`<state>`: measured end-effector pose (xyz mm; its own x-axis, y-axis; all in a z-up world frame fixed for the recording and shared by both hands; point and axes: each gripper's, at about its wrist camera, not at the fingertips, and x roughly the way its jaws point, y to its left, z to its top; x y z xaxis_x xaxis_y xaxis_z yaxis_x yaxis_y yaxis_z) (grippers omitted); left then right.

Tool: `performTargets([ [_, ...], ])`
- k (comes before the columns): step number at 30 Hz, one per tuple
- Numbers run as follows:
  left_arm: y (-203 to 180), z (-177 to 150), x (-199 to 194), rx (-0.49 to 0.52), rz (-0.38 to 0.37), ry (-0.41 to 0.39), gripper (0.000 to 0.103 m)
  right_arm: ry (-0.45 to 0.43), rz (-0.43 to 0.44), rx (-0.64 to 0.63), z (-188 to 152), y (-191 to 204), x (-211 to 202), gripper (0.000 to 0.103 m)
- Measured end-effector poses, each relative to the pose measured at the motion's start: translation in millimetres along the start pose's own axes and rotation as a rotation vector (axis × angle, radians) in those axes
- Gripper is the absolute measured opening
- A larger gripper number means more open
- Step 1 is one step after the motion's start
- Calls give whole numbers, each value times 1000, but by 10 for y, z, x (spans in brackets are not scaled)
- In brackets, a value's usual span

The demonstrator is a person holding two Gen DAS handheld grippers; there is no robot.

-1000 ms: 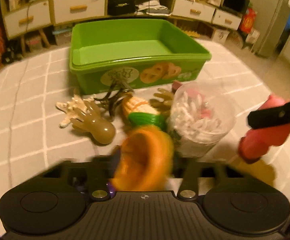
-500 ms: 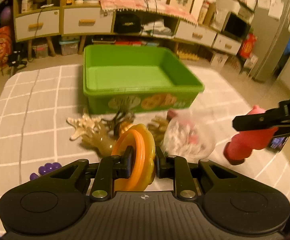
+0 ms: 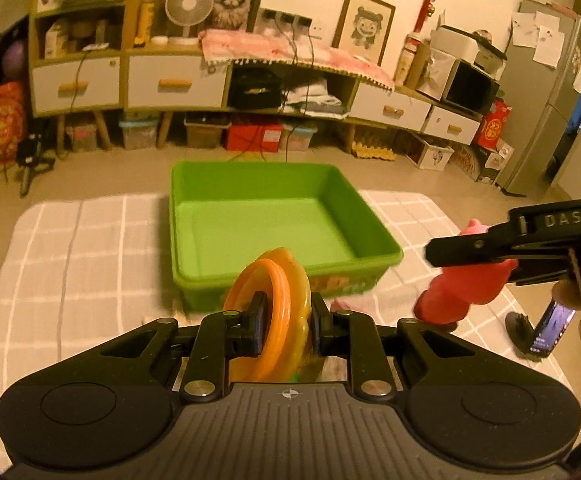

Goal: Organize rigid objects
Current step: 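Carry both toys over the green bin and open the left gripper to drop the orange ring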

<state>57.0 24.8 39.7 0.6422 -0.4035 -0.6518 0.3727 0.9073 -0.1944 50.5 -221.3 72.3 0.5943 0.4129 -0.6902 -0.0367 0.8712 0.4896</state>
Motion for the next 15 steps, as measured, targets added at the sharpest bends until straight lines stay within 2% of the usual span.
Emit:
performTargets([
  [9,-79,337,452,60,9,-31,26,-35,17,-21,353,69,345,28],
  [15,-50,474,871,98,56,-34,26,-58,26,11,614,-63,672,28],
])
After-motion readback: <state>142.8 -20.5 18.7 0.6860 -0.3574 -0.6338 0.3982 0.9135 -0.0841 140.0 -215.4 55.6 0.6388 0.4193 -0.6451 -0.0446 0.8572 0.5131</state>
